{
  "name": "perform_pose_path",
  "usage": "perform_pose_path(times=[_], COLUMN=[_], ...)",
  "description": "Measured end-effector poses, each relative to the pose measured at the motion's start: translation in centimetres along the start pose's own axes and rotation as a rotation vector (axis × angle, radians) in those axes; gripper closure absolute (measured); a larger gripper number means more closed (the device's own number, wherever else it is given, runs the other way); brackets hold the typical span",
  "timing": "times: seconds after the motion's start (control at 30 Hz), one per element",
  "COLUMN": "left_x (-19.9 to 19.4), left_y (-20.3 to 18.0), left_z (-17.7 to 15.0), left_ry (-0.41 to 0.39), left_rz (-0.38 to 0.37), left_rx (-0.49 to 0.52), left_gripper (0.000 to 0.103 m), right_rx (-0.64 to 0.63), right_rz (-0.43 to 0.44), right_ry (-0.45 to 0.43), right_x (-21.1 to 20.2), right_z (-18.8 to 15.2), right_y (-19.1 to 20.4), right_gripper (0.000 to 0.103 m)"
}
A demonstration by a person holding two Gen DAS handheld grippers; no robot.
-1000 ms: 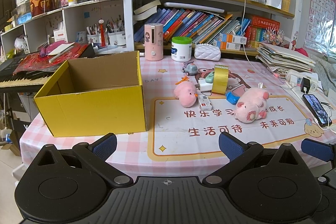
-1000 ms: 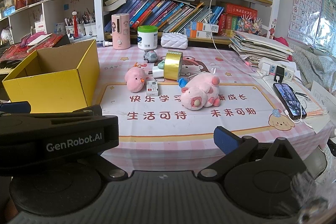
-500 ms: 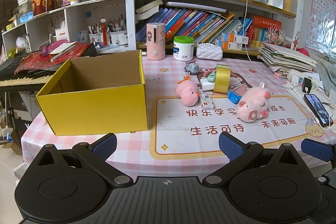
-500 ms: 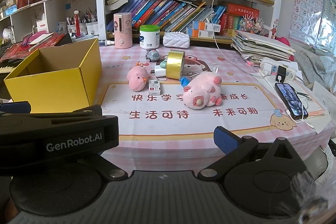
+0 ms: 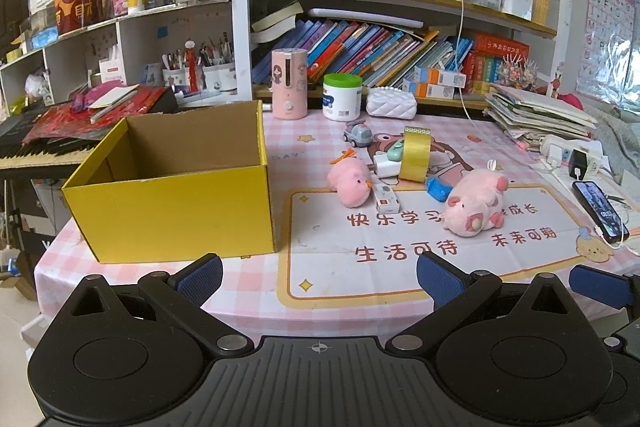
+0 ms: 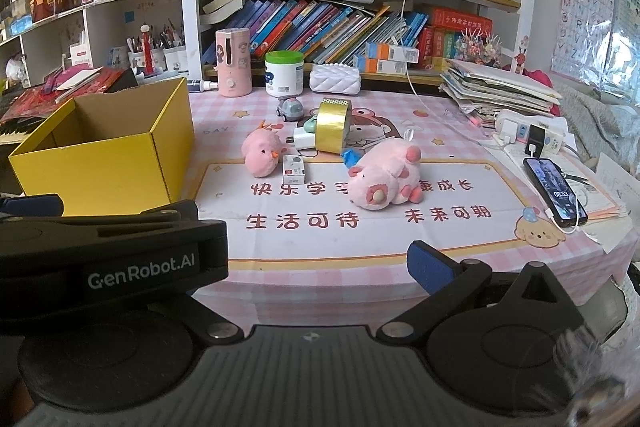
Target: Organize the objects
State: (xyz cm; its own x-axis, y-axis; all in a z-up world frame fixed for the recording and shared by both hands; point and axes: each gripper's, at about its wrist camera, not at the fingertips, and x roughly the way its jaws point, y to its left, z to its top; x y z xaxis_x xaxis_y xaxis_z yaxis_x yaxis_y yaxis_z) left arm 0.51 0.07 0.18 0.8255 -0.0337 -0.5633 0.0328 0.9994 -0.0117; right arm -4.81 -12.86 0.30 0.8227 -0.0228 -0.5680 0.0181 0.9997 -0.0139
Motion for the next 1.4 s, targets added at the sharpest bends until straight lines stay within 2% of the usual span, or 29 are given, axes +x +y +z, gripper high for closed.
perform_pose_path(times=[0.6,0.87,1.03,1.4], left_x=[2.3,3.5,4.2,6.4], left_y=[-2.2,-1.5,-1.2,-2.0], left_z=[1.8,2.5,2.8,3.0], left_ry=[-0.02,-0.023,-0.016,-0.008], left_rz=[0.035,0.075,0.091,0.093], left_rx=[-0.013,-0.08,-0.11,-0.095], left_gripper=[0.0,0.0,0.0,0.0], right_rx=[-0.002,0.008,0.008,-0.006], right_rz=[0.03,0.021,0.001,-0.076], right_ry=[-0.016,0.0,0.008,-0.004], right_x=[2.4,3.8,4.7,6.9], right_z=[1.9,2.4,2.6,2.9], right_y=[-3.1,-4.6,-5.7,-8.2], right_gripper=[0.0,0.0,0.0,0.001])
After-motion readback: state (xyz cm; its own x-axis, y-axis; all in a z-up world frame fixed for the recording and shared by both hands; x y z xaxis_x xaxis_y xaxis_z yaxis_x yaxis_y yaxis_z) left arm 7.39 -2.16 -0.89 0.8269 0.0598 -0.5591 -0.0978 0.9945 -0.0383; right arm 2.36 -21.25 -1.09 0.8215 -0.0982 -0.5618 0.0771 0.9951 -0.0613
